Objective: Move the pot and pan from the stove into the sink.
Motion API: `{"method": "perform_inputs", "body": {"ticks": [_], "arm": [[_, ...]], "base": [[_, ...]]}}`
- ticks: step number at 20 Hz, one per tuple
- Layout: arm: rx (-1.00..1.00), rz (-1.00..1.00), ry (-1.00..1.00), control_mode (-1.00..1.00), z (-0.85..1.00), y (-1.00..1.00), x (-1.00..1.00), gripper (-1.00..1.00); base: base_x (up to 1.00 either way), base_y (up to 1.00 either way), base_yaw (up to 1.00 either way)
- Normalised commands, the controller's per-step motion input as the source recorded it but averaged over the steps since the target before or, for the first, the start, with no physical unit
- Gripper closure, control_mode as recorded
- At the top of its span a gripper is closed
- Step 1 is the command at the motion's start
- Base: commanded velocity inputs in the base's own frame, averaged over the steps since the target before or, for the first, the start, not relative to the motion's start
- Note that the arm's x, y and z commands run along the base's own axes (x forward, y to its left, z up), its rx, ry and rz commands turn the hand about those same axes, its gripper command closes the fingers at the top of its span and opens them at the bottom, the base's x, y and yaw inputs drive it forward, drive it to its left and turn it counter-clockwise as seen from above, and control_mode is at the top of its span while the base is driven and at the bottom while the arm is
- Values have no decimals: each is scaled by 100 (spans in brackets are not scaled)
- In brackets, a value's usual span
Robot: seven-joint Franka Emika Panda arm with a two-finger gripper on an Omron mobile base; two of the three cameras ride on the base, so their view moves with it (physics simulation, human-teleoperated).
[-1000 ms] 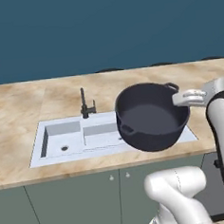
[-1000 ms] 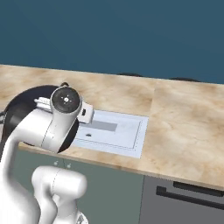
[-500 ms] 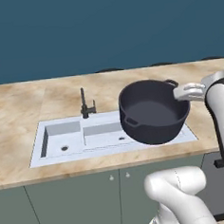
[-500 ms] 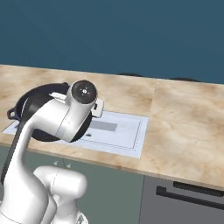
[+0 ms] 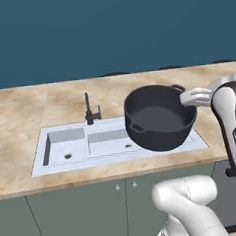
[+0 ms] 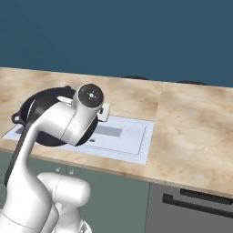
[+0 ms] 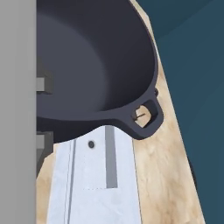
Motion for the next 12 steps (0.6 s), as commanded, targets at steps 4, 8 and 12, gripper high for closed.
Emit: {"method": "perform_inputs", "body": {"ticks": [4,8,12], "arm": [[0,0,-4,-100,-17,3,23,100],[0,0,-4,-100,-9,28,21,100],[0,-1,0,-100,0,43,22,100]], "base": [[0,0,0],[0,0,0],[0,0,0]]}}
